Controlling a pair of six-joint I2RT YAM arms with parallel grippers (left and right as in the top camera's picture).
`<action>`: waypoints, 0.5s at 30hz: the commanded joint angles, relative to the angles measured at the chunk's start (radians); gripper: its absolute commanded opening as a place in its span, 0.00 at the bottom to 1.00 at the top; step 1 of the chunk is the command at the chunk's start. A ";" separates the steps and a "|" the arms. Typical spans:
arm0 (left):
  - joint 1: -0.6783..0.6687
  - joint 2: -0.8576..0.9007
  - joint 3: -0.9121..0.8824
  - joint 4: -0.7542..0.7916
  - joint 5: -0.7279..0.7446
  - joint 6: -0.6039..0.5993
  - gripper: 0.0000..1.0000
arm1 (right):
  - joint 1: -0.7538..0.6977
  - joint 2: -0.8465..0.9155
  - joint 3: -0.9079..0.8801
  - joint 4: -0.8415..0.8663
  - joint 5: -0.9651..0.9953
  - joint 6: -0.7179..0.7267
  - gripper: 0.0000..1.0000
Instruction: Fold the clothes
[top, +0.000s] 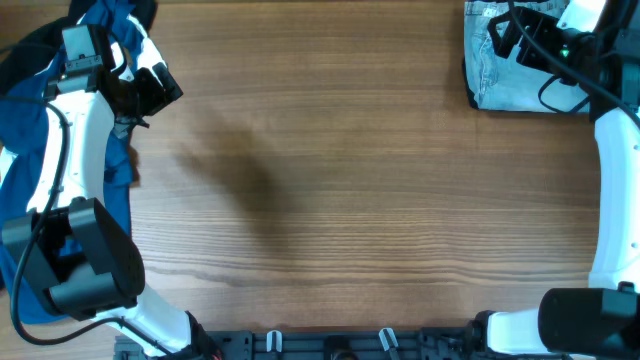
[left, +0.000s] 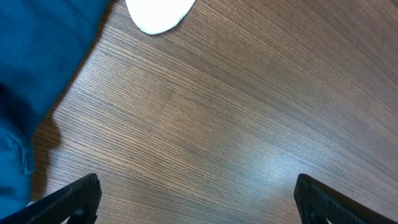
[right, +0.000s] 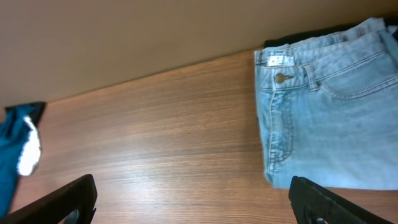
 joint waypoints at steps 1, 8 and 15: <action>0.001 0.010 -0.006 0.003 -0.002 0.021 1.00 | 0.055 -0.086 -0.026 0.010 0.102 -0.082 1.00; 0.001 0.010 -0.006 0.003 -0.002 0.021 1.00 | 0.090 -0.500 -0.669 0.542 0.118 -0.109 1.00; 0.001 0.010 -0.006 0.003 -0.002 0.021 1.00 | 0.090 -1.010 -1.336 0.870 0.119 -0.053 1.00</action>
